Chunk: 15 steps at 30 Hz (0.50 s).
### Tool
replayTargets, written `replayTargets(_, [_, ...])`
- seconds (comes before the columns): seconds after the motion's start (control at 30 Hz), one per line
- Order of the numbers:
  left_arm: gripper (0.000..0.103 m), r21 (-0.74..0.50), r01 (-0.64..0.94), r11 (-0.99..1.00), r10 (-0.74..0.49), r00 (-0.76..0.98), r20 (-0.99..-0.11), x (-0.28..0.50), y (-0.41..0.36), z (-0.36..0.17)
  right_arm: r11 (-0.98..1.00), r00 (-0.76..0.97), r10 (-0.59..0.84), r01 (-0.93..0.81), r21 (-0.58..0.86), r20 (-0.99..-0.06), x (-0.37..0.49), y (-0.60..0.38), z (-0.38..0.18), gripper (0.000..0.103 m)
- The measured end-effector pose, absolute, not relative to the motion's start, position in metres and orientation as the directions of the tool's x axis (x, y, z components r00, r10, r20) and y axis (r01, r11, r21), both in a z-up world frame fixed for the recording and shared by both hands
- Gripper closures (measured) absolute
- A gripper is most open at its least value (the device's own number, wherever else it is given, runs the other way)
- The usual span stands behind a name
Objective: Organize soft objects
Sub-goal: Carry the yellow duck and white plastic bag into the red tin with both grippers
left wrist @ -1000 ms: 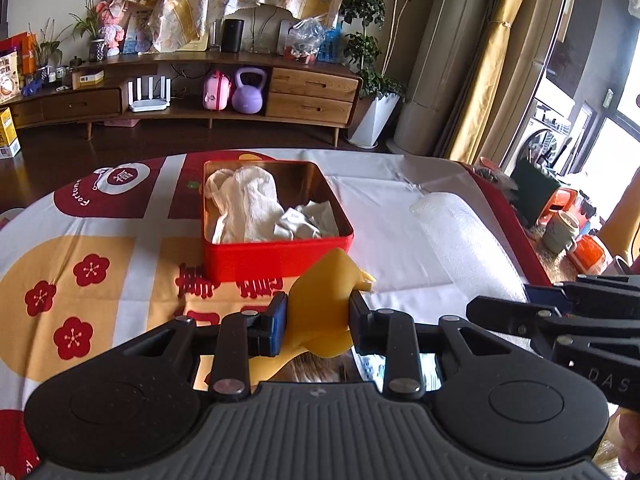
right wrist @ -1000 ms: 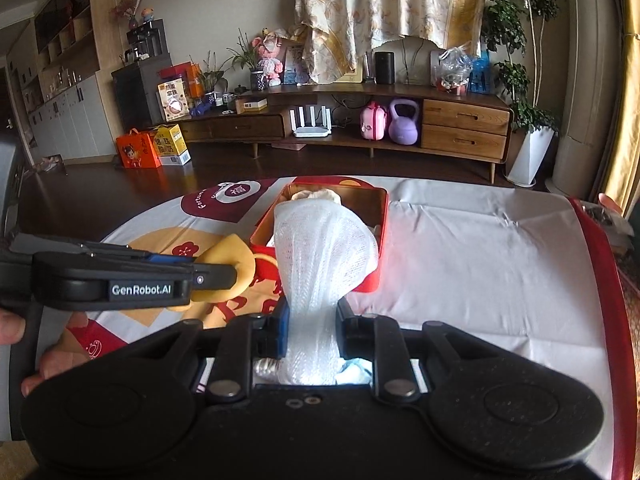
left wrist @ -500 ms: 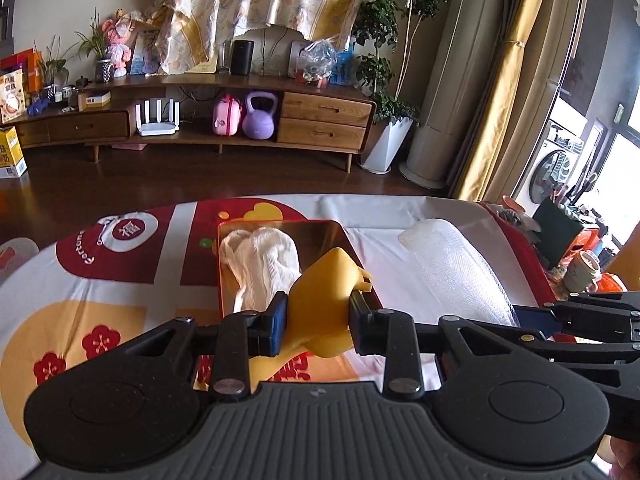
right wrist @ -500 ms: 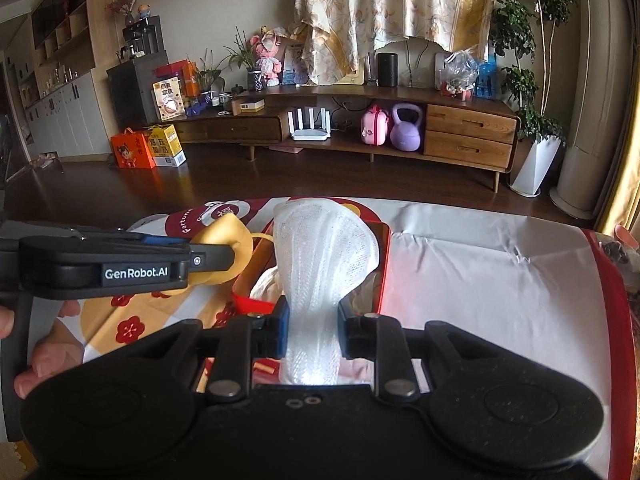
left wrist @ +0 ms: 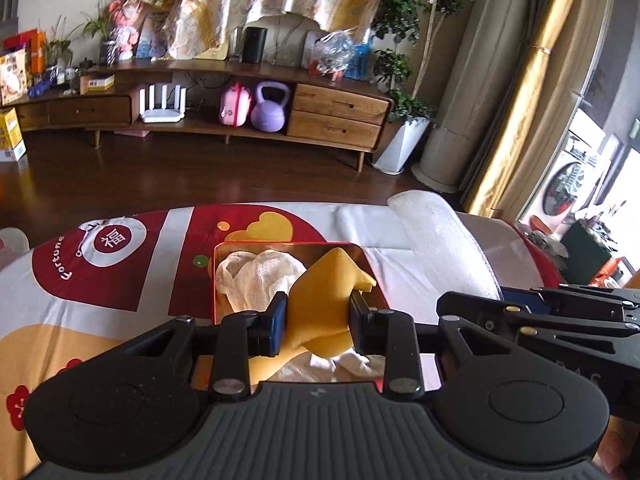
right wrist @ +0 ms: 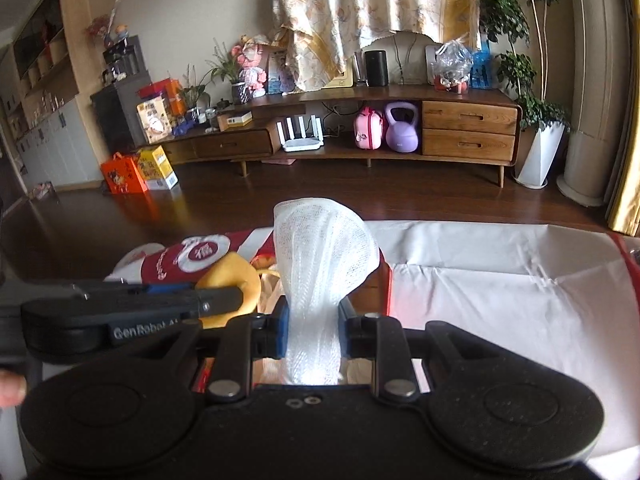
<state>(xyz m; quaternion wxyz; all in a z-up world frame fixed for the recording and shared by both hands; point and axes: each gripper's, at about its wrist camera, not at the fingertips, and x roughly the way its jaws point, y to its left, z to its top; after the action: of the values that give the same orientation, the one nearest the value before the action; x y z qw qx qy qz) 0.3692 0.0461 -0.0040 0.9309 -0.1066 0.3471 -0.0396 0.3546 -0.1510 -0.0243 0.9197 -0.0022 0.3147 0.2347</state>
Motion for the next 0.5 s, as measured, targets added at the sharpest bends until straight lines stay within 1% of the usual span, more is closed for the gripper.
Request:
replayTargets(0.1, [0.072, -0.264, -0.031, 0.964, -0.152, 0.748, -0.646, 0.386, 0.052, -0.014, 0.891, 0.693, 0.436, -0.421, 0.169, -0.574, 0.371, -0.148, -0.032, 0.079])
replayTargets(0.3, [0.072, -0.284, -0.064, 0.957, -0.146, 0.739, -0.658, 0.41, 0.056, -0.032, 0.896, 0.683, 0.429, -0.403, 0.185, -0.591, 0.401, -0.141, -0.052, 0.079])
replayTargets(0.4, [0.072, -0.312, -0.076, 0.947, -0.16, 0.733, -0.661, 0.421, 0.059, -0.04, 0.895, 0.686, 0.44, -0.391, 0.216, -0.58, 0.413, -0.14, -0.056, 0.079])
replayTargets(0.5, [0.072, -0.332, -0.094, 0.939, -0.161, 0.732, -0.663, 0.429, 0.061, -0.045, 0.896, 0.698, 0.438, -0.387, 0.216, -0.567, 0.423, -0.139, -0.057, 0.079])
